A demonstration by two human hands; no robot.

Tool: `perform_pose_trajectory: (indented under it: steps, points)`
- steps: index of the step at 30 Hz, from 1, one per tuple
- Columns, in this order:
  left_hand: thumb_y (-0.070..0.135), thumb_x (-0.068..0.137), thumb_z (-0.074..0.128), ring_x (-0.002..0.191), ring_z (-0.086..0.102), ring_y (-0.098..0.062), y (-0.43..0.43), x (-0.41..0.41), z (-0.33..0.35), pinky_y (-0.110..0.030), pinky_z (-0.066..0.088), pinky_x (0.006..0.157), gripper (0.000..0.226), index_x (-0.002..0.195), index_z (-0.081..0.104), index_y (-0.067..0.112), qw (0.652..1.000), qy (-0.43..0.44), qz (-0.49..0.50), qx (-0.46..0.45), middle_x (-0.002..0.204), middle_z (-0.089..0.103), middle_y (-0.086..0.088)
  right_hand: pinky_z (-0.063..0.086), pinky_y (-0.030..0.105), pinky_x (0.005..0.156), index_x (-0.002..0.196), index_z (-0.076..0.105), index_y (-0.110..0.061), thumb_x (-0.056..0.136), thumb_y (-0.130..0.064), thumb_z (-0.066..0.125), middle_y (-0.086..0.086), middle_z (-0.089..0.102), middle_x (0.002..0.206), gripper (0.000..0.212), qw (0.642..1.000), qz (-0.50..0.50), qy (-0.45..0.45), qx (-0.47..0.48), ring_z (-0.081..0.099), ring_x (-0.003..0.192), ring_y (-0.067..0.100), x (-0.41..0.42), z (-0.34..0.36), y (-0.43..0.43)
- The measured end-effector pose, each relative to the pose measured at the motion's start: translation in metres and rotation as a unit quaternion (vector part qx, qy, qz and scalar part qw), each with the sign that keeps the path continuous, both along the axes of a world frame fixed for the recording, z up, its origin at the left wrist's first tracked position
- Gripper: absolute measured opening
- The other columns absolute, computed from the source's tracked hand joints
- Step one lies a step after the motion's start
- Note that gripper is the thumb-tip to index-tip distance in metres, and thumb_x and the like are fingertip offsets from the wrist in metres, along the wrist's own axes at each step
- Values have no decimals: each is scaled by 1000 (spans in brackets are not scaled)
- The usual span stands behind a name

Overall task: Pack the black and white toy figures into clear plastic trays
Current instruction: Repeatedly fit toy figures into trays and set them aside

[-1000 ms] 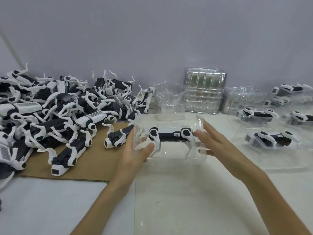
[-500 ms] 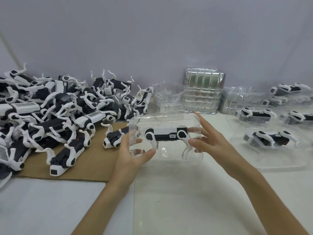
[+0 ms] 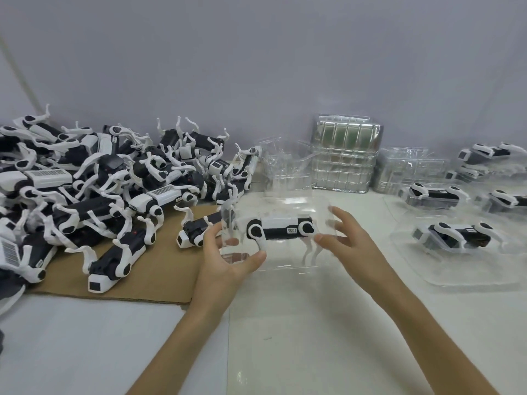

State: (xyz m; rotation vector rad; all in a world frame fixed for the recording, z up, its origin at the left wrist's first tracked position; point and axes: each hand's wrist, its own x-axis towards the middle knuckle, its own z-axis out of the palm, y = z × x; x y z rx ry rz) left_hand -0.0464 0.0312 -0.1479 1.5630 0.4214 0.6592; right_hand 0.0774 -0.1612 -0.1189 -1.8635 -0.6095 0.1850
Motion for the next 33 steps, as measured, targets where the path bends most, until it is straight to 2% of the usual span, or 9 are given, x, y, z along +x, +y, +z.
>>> perform_pose_trajectory:
  steps: [4, 7, 11, 13, 15, 22, 25, 29, 33]
  points:
    - [36, 66, 91, 76, 63, 8, -5, 1, -4, -15, 43, 65, 86, 128, 31, 45, 998, 12, 48, 34, 115, 54, 11, 39, 12, 91, 132, 52, -32, 88, -15, 66, -14, 54, 129, 50, 974, -92, -205, -10, 56, 112, 4, -15, -3, 7]
    - [29, 74, 85, 88, 65, -5, -9, 2, -7, -21, 47, 71, 82, 133, 30, 42, 994, -11, 94, 63, 117, 53, 11, 41, 18, 89, 116, 65, -35, 80, -7, 53, -21, 60, 108, 47, 955, 11, -295, -33, 57, 97, 2, -30, 5, 12]
    - [31, 75, 85, 98, 64, -14, -16, 1, -12, -35, 54, 82, 89, 142, 28, 35, 984, -27, 118, 128, 120, 50, 11, 32, 28, 100, 141, 42, -50, 87, -14, 48, -15, 48, 142, 65, 894, 118, -332, -276, 49, 113, -1, -42, -5, 18]
    - [30, 73, 87, 98, 63, -14, -19, 1, -14, -38, 56, 81, 89, 141, 29, 37, 980, -34, 113, 159, 119, 50, 14, 32, 30, 93, 146, 22, -53, 88, -16, 44, -3, 32, 155, 72, 878, 132, -308, -341, 52, 118, 16, -46, -12, 21]
    - [35, 72, 87, 95, 63, -9, -22, 0, -14, -37, 57, 79, 89, 140, 30, 42, 977, -35, 99, 187, 118, 50, 18, 33, 32, 78, 142, 17, -55, 87, -17, 44, 1, 20, 161, 72, 873, 136, -292, -366, 57, 102, 30, -48, -14, 23]
    - [52, 71, 82, 97, 61, -6, -24, -2, -12, -38, 57, 77, 88, 141, 29, 43, 969, -18, 103, 225, 117, 51, 18, 31, 32, 60, 129, 28, -49, 92, -25, 45, -2, 33, 143, 48, 883, 109, -302, -341, 44, 64, 26, -47, -20, 27]
    - [54, 66, 80, 97, 54, 0, -23, -2, -9, -19, 47, 76, 91, 143, 33, 34, 960, -19, 135, 245, 115, 47, 20, 27, 32, 55, 123, 32, -43, 92, -30, 46, -5, 36, 135, 36, 880, 88, -312, -346, 43, 59, 24, -50, -20, 29]
    - [47, 65, 83, 98, 48, 11, -28, 0, -7, -9, 40, 76, 92, 142, 36, 29, 961, -25, 146, 234, 116, 42, 26, 29, 31, 57, 123, 39, -43, 93, -35, 48, -8, 40, 132, 32, 883, 65, -327, -330, 49, 63, 24, -48, -18, 28]
    - [44, 71, 82, 96, 57, 0, -21, 0, -6, -25, 52, 76, 89, 143, 31, 32, 974, -20, 121, 191, 123, 48, 11, 39, 29, 72, 133, 52, -46, 96, -35, 58, -5, 60, 132, 38, 888, 51, -372, -265, 64, 88, 22, -47, -17, 24]
